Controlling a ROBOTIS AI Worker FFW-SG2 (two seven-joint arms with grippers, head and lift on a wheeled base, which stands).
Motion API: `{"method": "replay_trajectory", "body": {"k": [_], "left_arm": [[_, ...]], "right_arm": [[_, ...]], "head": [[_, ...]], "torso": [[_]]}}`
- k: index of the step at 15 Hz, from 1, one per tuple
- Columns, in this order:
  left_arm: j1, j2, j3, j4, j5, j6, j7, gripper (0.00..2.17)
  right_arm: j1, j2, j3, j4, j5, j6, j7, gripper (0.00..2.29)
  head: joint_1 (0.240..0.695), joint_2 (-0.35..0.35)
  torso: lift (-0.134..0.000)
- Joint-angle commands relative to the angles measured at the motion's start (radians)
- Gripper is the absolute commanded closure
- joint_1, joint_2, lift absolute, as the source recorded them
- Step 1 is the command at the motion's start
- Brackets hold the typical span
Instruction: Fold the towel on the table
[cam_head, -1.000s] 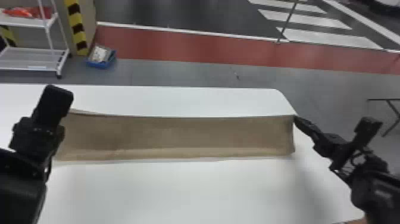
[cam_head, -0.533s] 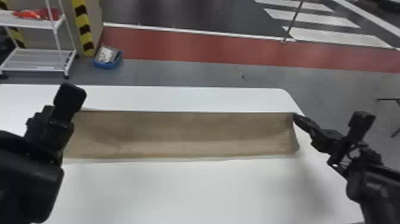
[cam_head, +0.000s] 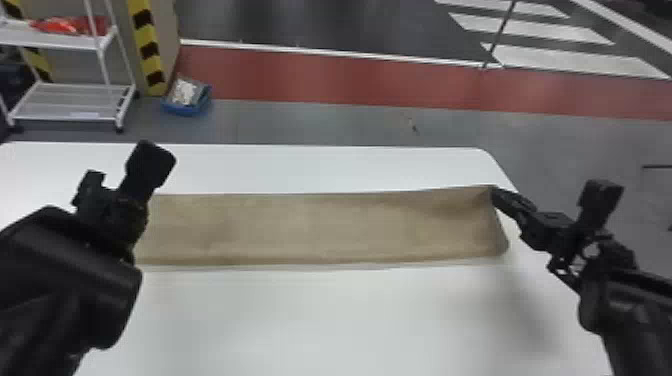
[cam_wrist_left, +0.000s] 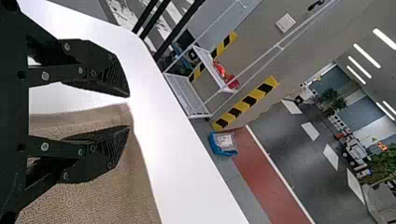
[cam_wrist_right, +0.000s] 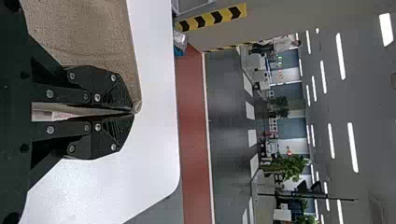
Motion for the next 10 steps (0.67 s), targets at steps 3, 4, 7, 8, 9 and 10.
{"method": "replay_trajectory", "body": {"k": [3, 4, 7, 8, 9, 10], "left_arm": [[0.022, 0.003, 0.003, -0.006, -0.068, -0.007, 0.037, 0.05], [0.039, 0.006, 0.016, -0.026, -0.072, -0.007, 0.040, 0.05], [0.092, 0.009, 0.098, -0.074, -0.031, -0.016, 0.036, 0.07], [0.103, 0.010, 0.133, -0.075, 0.027, -0.025, 0.024, 0.07], [0.111, 0.013, 0.162, -0.077, 0.104, -0.056, 0.016, 0.07], [0.124, 0.016, 0.200, -0.091, 0.178, -0.071, 0.011, 0.07]], "right_arm": [[0.006, 0.001, 0.001, 0.003, 0.009, -0.020, -0.038, 0.03], [0.014, 0.001, -0.006, -0.002, 0.003, -0.033, -0.040, 0.02], [0.056, -0.002, -0.039, -0.025, -0.026, -0.057, -0.049, 0.03], [0.073, -0.010, -0.041, -0.037, -0.042, -0.051, -0.048, 0.03], [0.093, -0.016, -0.056, -0.052, -0.056, -0.039, -0.038, 0.05], [0.110, -0.018, -0.067, -0.068, -0.071, -0.029, -0.029, 0.05]], "head": [[0.695, -0.193], [0.695, -0.191], [0.695, -0.187], [0.695, -0.187], [0.695, -0.185], [0.695, -0.183]], "torso": [[-0.128], [-0.128], [-0.128], [-0.128], [-0.128], [-0.128]]}}
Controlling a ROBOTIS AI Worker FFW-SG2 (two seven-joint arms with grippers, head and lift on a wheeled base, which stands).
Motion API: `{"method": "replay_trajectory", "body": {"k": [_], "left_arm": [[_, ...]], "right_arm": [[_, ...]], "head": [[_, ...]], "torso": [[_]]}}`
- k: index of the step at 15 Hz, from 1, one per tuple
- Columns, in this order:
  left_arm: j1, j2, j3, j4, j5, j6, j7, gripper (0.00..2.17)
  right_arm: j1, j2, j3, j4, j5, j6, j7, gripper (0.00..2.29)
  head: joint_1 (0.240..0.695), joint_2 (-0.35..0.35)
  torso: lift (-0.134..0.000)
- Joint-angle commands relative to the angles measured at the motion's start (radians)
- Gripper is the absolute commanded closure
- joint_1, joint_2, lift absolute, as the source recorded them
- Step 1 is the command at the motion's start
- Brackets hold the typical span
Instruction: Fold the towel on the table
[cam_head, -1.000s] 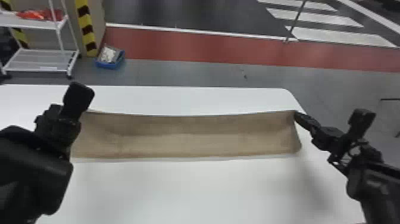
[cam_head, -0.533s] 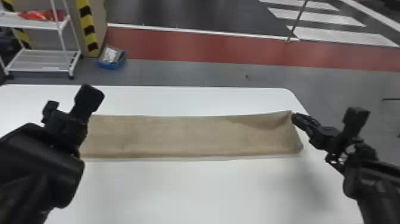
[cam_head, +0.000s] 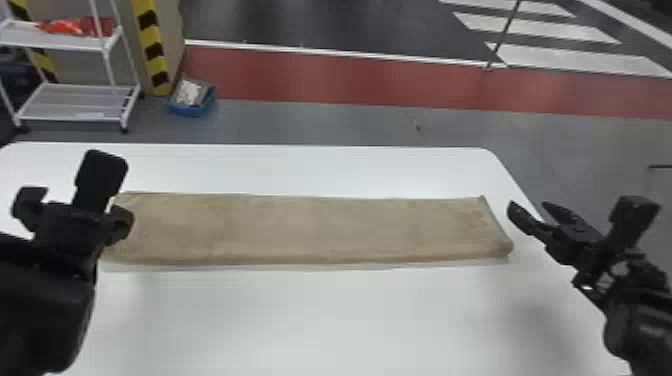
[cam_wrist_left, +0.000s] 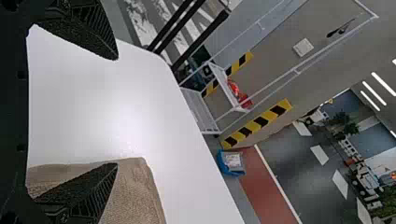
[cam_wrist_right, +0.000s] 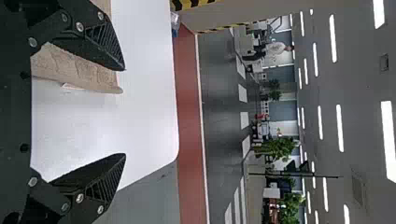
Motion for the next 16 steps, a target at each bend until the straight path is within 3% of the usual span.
{"method": "replay_trajectory", "body": {"k": [1, 3, 5, 7, 9, 12, 16], "left_arm": [[0.030, 0.004, 0.094, -0.027, 0.182, -0.039, -0.036, 0.08], [0.040, 0.004, 0.156, -0.048, 0.308, -0.042, -0.082, 0.08], [0.043, 0.012, 0.195, -0.063, 0.404, -0.042, -0.127, 0.09], [0.027, 0.035, 0.198, -0.063, 0.460, -0.018, -0.145, 0.09], [0.007, 0.036, 0.218, -0.062, 0.483, 0.050, -0.165, 0.09], [-0.044, 0.026, 0.205, -0.060, 0.483, 0.243, -0.174, 0.09], [-0.095, 0.010, 0.202, -0.050, 0.510, 0.381, -0.185, 0.09]], "right_arm": [[0.043, -0.010, -0.035, -0.043, -0.035, 0.017, 0.023, 0.05], [0.041, -0.026, -0.056, -0.043, -0.034, 0.035, 0.095, 0.09], [0.021, -0.072, -0.053, -0.043, -0.017, 0.075, 0.196, 0.09], [-0.033, -0.134, -0.025, -0.037, 0.031, 0.223, 0.284, 0.09], [-0.102, -0.168, 0.018, -0.032, 0.133, 0.373, 0.330, 0.10], [-0.191, -0.183, 0.062, 0.017, 0.258, 0.529, 0.376, 0.12], [-0.214, -0.184, 0.097, 0.069, 0.296, 0.542, 0.377, 0.12]], "head": [[0.695, -0.185], [0.695, -0.194], [0.695, -0.201], [0.695, -0.208], [0.695, -0.207], [0.695, -0.216], [0.695, -0.240]], "torso": [[-0.128], [-0.128], [-0.128], [-0.128], [-0.128], [-0.128], [-0.128]]}}
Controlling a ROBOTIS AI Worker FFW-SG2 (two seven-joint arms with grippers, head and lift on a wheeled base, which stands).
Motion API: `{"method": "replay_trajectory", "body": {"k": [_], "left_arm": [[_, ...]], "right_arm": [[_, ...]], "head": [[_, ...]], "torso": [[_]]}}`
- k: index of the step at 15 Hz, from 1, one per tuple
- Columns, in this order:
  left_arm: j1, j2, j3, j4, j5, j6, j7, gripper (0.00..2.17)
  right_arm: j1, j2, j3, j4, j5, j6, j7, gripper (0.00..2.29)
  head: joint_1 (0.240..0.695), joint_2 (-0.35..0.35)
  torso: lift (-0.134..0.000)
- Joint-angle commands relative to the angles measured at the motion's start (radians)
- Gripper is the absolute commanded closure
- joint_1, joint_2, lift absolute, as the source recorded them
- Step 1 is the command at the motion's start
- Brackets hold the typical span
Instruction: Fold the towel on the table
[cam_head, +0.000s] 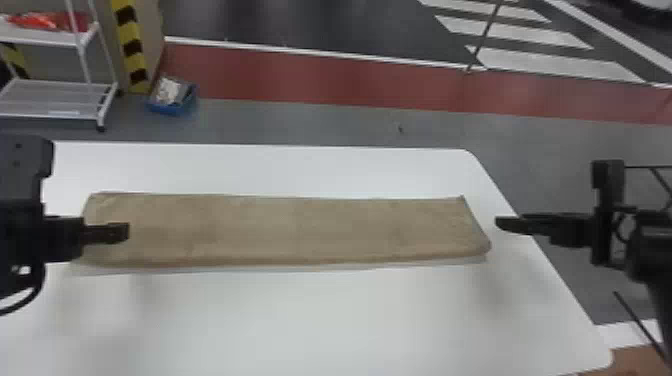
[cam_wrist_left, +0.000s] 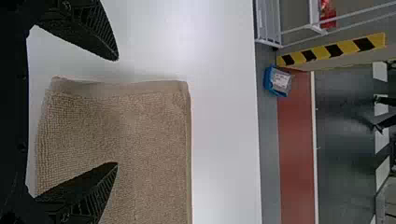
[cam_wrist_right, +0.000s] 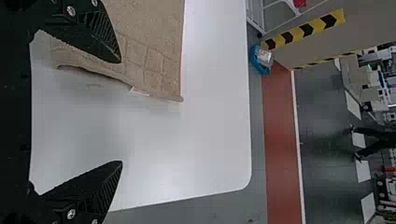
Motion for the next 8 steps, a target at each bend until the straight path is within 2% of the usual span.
{"method": "replay_trajectory", "body": {"k": [1, 8], "left_arm": [[-0.041, -0.006, -0.002, 0.013, 0.021, 0.112, 0.004, 0.09], [-0.046, -0.011, -0.002, 0.020, 0.027, 0.085, 0.013, 0.09]], "right_arm": [[-0.016, -0.002, 0.019, 0.030, 0.022, 0.001, -0.001, 0.12], [-0.019, 0.000, 0.030, 0.052, 0.026, -0.017, -0.012, 0.12]], "head": [[0.695, -0.249], [0.695, -0.261]], "torso": [[-0.128], [-0.128]]}}
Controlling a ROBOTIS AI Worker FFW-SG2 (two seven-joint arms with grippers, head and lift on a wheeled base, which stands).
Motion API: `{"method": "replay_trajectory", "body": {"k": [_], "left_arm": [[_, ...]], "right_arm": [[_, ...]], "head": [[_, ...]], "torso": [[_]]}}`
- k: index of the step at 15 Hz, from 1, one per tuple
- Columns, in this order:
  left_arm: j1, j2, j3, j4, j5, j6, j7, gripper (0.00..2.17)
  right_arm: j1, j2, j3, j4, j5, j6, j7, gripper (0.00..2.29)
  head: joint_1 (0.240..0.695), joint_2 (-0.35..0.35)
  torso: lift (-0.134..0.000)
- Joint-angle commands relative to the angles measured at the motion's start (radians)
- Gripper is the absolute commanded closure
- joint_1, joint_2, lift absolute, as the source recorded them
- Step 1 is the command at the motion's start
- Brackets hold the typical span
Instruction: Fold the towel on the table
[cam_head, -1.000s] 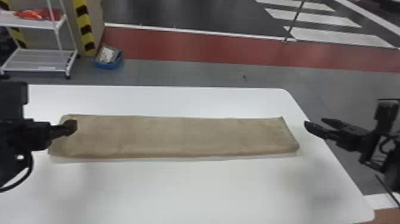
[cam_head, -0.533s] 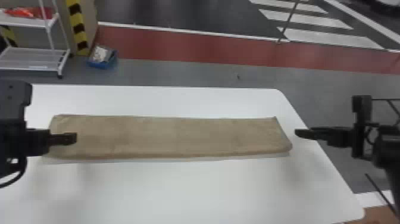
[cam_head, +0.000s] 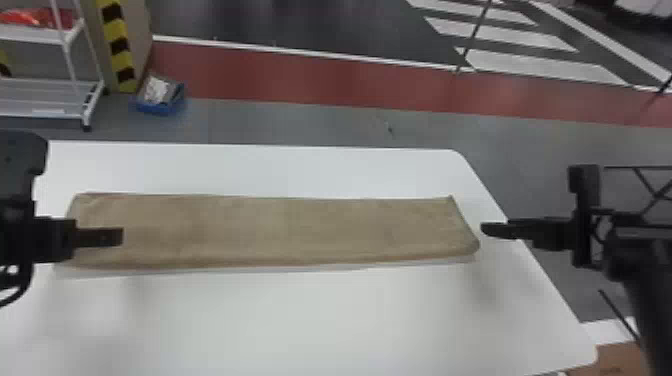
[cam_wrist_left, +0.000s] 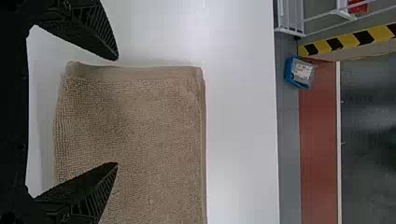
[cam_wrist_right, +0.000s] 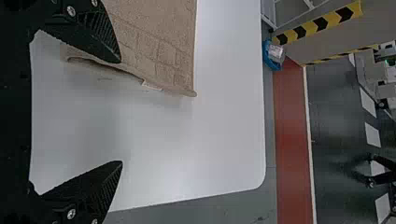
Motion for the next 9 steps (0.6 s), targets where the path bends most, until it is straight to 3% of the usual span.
{"method": "replay_trajectory", "body": {"k": [1, 9], "left_arm": [[-0.006, -0.004, -0.001, 0.010, -0.001, -0.007, 0.000, 0.09], [-0.021, -0.004, -0.005, 0.039, -0.004, -0.047, 0.005, 0.09]], "right_arm": [[0.000, 0.000, 0.008, 0.006, -0.001, -0.005, -0.002, 0.12], [-0.020, 0.000, 0.014, 0.041, 0.004, -0.017, -0.005, 0.12]], "head": [[0.695, -0.261], [0.695, -0.256]], "torso": [[-0.128], [-0.128]]}}
